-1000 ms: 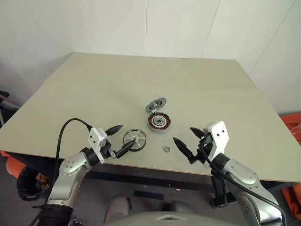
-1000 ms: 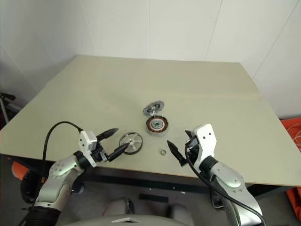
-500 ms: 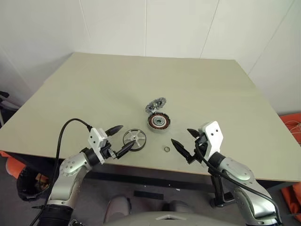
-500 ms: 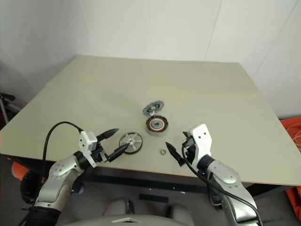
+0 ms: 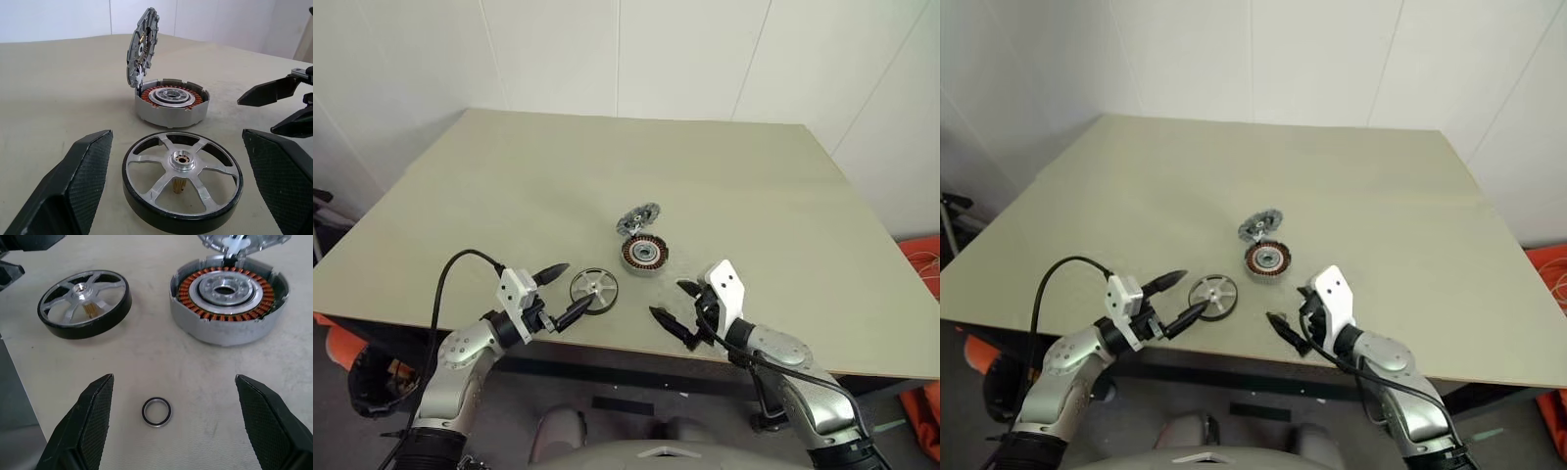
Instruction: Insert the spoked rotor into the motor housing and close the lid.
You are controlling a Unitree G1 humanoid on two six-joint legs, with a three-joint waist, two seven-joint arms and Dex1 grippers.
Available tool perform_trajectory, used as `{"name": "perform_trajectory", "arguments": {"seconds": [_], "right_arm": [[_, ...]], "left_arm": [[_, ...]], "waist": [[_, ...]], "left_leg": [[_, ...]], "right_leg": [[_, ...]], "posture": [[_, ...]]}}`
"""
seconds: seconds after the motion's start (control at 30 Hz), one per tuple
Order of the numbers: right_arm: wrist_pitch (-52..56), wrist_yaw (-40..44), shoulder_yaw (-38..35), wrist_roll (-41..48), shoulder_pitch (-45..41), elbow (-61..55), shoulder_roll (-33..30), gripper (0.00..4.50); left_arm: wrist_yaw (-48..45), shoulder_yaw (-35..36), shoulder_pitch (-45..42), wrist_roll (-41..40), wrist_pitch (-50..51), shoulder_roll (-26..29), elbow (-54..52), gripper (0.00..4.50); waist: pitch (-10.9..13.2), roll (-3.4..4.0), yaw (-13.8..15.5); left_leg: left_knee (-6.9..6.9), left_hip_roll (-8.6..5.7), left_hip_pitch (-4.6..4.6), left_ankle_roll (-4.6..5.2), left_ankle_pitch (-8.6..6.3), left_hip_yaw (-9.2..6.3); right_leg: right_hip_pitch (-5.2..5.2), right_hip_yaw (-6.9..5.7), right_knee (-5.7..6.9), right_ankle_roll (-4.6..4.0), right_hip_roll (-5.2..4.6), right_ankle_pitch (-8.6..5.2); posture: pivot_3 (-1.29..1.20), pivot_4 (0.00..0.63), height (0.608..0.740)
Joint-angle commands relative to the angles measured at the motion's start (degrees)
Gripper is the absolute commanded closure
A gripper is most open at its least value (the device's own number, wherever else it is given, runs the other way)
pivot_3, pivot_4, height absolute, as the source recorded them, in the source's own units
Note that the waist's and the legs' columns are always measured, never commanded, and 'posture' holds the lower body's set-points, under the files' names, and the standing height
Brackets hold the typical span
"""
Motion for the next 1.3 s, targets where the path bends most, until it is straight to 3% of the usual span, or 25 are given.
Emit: {"name": "perform_trajectory", "arguments": {"seconds": [0.03,0.3,0.97,1.1,1.3], "right_arm": [[-3.45,2.53,0.72,-0.74,-2.17,2.34,-0.67,0.02],[-5.67,5.7,2.74,-2.88,-5.31,6.71,-1.05,0.02],[1.54,6.41,2.88,-3.76,-5.1,-0.08,-5.76,0.02],[1.87,6.31,3.05,-4.11,-5.25,-0.35,-5.79,0.93],[1.82,6.27,3.22,-4.58,-5.37,-0.19,-5.49,3.02]], "left_arm": [[0.03,0.31,-0.32,-0.35,-1.12,-0.13,-0.83,0.0],[0.13,0.33,0.27,-0.35,-1.1,-0.06,-1.41,0.0],[1.88,0.1,2.64,-1.0,0.13,-0.15,-5.1,0.0],[1.92,0.02,2.83,-1.07,0.25,-0.15,-5.36,0.0],[1.93,-0.01,2.91,-1.02,0.3,-0.22,-5.44,0.0]], "waist": [[0.0,0.0,-0.01],[0.0,0.0,-0.08],[0.01,0.02,-0.05],[0.01,0.02,-0.06],[0.01,0.02,-0.07]], "left_leg": [[0.01,0.0,0.0,0.0,0.0,0.0],[0.02,0.01,0.0,0.0,0.0,0.0],[0.01,0.01,0.0,0.0,0.0,0.0],[0.01,0.01,-0.01,0.0,0.0,0.0],[0.01,0.01,-0.01,0.0,0.0,0.0]], "right_leg": [[0.0,0.0,0.0,0.0,0.0,0.0],[0.01,0.0,0.01,-0.01,0.0,0.01],[0.0,0.0,0.01,-0.01,0.0,0.0],[0.0,0.0,0.01,-0.01,0.01,0.01],[-0.01,0.0,0.01,-0.01,0.0,0.0]], "posture": [[0.0,0.0,0.74],[0.0,0.0,0.74],[0.0,0.0,0.74],[0.0,0.0,0.74],[0.0,0.0,0.74]]}}
